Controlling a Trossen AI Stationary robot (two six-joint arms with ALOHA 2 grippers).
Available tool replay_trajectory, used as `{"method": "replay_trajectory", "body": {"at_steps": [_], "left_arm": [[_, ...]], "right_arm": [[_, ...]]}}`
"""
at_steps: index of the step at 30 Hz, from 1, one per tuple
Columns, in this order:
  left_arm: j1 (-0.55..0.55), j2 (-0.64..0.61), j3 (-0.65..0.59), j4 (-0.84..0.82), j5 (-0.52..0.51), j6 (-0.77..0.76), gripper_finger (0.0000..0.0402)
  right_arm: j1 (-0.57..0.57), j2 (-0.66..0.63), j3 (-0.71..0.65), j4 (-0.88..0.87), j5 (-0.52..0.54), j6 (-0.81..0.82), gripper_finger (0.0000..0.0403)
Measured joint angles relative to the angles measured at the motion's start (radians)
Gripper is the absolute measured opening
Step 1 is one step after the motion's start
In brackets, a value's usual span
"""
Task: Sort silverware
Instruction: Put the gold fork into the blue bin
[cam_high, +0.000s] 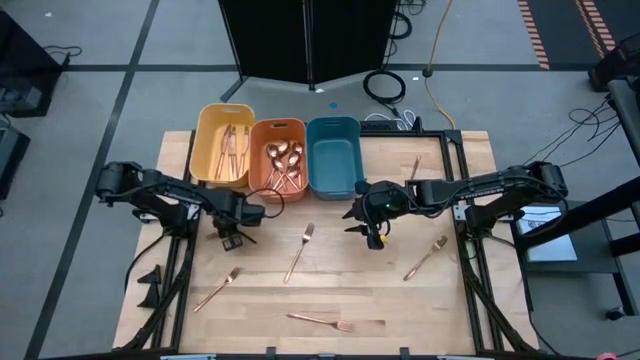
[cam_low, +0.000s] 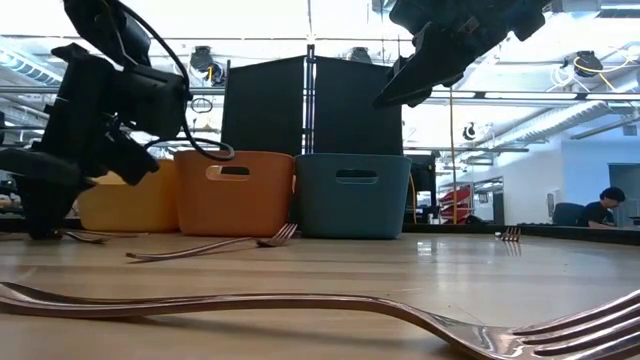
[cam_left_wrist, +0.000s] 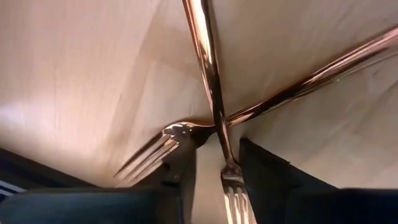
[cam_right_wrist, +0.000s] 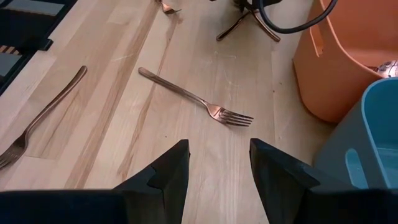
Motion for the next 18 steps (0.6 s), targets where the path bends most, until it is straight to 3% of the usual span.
{"method": "replay_trajectory", "body": {"at_steps": [7, 18], "left_arm": [[0.0, 0.001, -0.004, -0.022, 0.022, -0.001, 0.0015], [-0.005, -0.016, 0.023, -0.074, 0.026, -0.026, 0.0001]], "right_arm": [[0.0, 0.0, 0.0, 0.0, 0.0, 0.0, 0.016], [0.0, 0.0, 0.0, 0.0, 0.0, 0.005, 0.016]]}}
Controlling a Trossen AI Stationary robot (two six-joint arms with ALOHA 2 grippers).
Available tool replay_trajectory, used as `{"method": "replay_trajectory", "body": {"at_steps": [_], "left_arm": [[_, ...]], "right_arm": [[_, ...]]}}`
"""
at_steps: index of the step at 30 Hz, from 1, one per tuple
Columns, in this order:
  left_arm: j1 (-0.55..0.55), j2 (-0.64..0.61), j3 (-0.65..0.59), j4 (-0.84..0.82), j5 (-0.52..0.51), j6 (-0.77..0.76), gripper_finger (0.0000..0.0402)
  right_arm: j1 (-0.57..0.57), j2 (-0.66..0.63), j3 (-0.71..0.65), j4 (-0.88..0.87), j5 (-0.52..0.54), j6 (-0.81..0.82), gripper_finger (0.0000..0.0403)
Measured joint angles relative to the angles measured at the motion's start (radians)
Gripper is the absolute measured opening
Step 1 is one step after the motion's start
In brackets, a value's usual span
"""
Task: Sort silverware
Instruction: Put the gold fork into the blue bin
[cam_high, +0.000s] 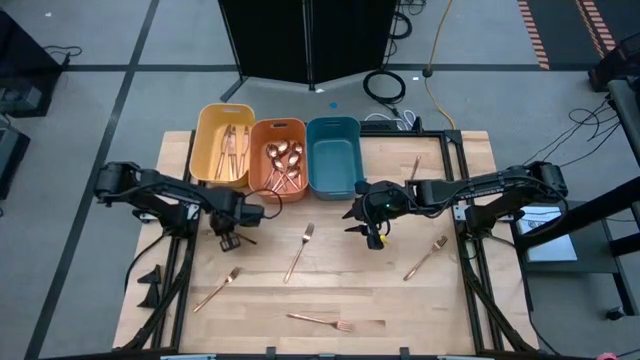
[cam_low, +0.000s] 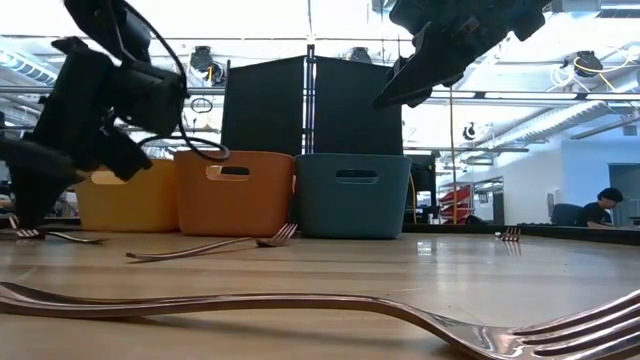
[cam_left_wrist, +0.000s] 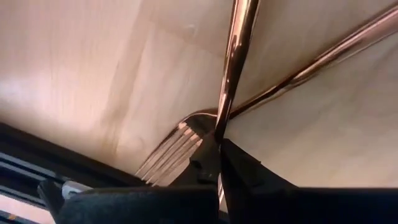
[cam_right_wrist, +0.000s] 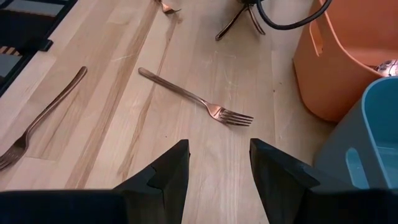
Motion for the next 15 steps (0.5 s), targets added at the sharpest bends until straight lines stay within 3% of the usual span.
{"method": "replay_trajectory", "body": {"at_steps": [15], "left_arm": [[0.0, -0.08, 0.09, 0.037, -0.031, 0.006, 0.0]], "right_arm": [[0.0, 0.0, 0.0, 0.001, 0.0, 0.003, 0.016]]}}
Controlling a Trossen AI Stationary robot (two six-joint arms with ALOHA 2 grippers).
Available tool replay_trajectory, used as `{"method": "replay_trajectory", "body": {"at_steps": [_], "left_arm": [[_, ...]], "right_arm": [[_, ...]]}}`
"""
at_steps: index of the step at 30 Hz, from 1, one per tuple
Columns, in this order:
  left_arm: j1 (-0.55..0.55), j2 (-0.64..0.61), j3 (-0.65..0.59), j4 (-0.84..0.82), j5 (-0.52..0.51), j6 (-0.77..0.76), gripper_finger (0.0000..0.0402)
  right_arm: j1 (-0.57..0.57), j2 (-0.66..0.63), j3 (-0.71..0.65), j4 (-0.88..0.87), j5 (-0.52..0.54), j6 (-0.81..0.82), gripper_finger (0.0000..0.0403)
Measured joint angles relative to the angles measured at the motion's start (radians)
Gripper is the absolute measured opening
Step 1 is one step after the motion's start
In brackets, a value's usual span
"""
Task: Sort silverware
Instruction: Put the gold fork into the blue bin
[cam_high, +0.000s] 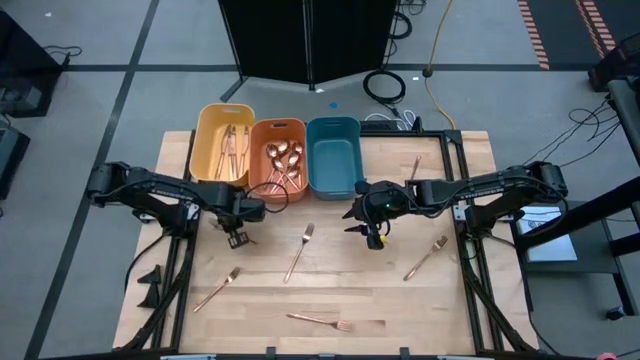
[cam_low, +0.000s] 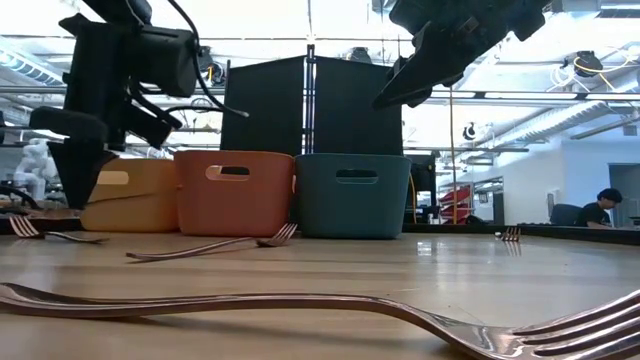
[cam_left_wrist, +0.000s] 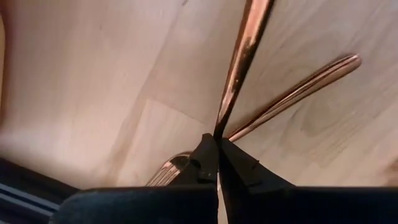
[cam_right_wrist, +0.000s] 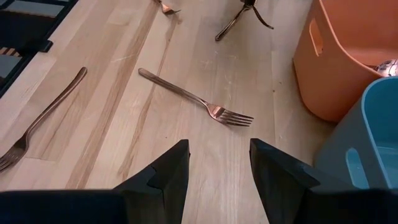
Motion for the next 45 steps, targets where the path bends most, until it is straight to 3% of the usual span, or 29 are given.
{"method": "replay_trajectory", "body": {"at_steps": [7, 17, 23, 29, 40, 45], "left_arm": [[-0.058, 0.0, 0.048, -0.006, 0.002, 0.058, 0.0001], [-0.155, 0.0, 0.253, 0.004, -0.07, 0.162, 0.0001], [-0.158, 0.012, 0.212, 0.2, -0.067, 0.188, 0.0], [-0.166, 0.08, 0.184, 0.269, -0.011, 0.408, 0.0003], [-0.164, 0.219, 0.183, 0.265, -0.07, 0.554, 0.0104], [-0.161, 0.265, 0.182, 0.265, -0.07, 0.633, 0.012]], "right_arm": [[0.0, 0.0, 0.0, -0.002, 0.0, 0.0, 0.016], [0.0, 0.0, 0.0, -0.001, 0.0, -0.006, 0.016], [0.0, 0.0, 0.0, -0.001, 0.0, -0.007, 0.016], [0.0, 0.0, 0.0, -0.006, 0.0, -0.005, 0.016], [0.0, 0.0, 0.0, -0.013, 0.0, 0.0, 0.016], [0.0, 0.0, 0.0, -0.013, 0.0, 0.0, 0.016]]}}
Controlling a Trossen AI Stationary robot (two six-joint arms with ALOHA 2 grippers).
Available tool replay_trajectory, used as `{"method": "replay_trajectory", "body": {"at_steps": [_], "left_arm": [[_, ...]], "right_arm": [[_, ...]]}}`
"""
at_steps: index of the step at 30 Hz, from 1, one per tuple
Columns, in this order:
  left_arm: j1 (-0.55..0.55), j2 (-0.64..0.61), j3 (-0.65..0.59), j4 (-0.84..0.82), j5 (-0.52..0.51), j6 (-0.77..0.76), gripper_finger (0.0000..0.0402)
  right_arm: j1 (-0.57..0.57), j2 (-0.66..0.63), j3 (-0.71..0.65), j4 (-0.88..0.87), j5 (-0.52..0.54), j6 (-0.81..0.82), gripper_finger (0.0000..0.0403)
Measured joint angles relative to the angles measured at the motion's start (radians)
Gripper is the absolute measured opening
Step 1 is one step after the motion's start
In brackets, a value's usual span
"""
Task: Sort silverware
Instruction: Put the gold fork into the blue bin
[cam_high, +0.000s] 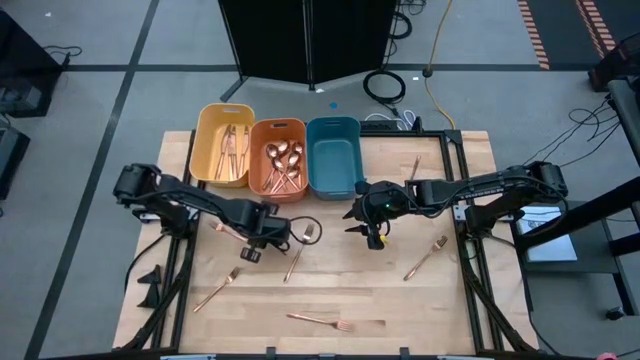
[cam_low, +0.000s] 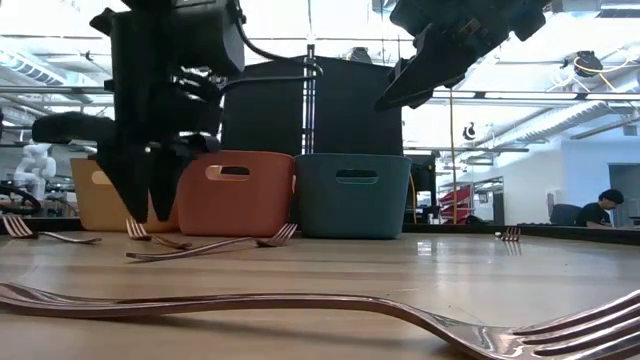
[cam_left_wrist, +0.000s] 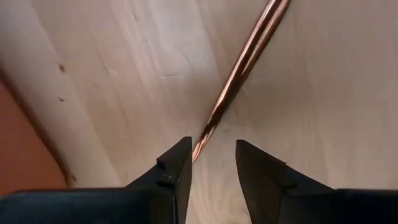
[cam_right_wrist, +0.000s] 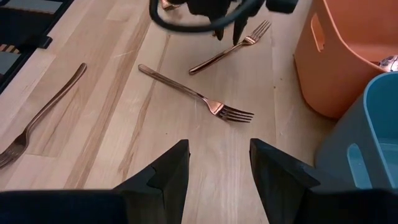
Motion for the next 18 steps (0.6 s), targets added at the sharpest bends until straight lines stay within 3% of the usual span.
{"method": "replay_trajectory", "body": {"at_steps": [7, 12, 18], "left_arm": [[0.05, 0.071, 0.0, 0.001, 0.006, 0.049, 0.0121], [0.084, 0.116, 0.004, -0.002, 0.079, 0.115, 0.0114], [0.083, 0.116, 0.003, -0.005, 0.082, 0.203, 0.0021]], "right_arm": [[0.0, 0.0, 0.0, 0.0, 0.0, 0.0, 0.016], [0.0, 0.0, 0.0, -0.01, 0.0, 0.014, 0.016], [0.0, 0.0, 0.0, -0.027, 0.0, 0.019, 0.016]]}}
